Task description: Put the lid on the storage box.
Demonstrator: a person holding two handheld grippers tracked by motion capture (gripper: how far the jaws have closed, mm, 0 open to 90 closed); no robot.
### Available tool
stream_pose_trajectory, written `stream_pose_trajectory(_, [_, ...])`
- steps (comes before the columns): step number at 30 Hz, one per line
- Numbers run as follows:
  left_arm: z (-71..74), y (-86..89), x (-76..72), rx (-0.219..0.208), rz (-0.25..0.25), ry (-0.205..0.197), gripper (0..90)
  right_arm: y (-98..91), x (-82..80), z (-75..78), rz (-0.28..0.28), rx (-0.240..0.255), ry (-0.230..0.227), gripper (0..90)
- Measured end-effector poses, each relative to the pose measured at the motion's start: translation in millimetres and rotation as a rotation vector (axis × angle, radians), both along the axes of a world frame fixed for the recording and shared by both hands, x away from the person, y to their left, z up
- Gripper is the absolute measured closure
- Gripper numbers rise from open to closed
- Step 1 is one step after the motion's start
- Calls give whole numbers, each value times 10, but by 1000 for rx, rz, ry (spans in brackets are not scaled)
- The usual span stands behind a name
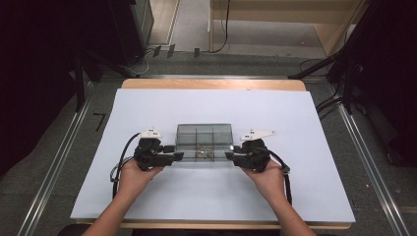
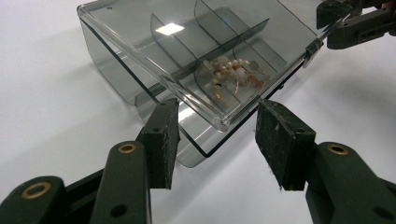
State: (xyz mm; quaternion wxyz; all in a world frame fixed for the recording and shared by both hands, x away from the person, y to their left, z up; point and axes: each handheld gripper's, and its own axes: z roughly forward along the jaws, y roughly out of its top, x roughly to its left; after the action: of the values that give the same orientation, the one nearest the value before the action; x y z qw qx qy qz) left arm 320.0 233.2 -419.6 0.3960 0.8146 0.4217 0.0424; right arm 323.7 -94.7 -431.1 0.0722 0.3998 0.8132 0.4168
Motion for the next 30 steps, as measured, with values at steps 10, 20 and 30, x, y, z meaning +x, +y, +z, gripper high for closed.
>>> stream_pose_trajectory(10, [-45,-1,-2,-5,3,8,499,6,-8,-24,2,-6,8,621])
stream_pose_trajectory(20, [-74,-12,-6,11,-2,13,497,10,-21,-41,6,-20,5,603])
stream_pose_trajectory(30, [-110,-14,-1,22,6,12,499,14,-26,-57,5,-32,-4,599])
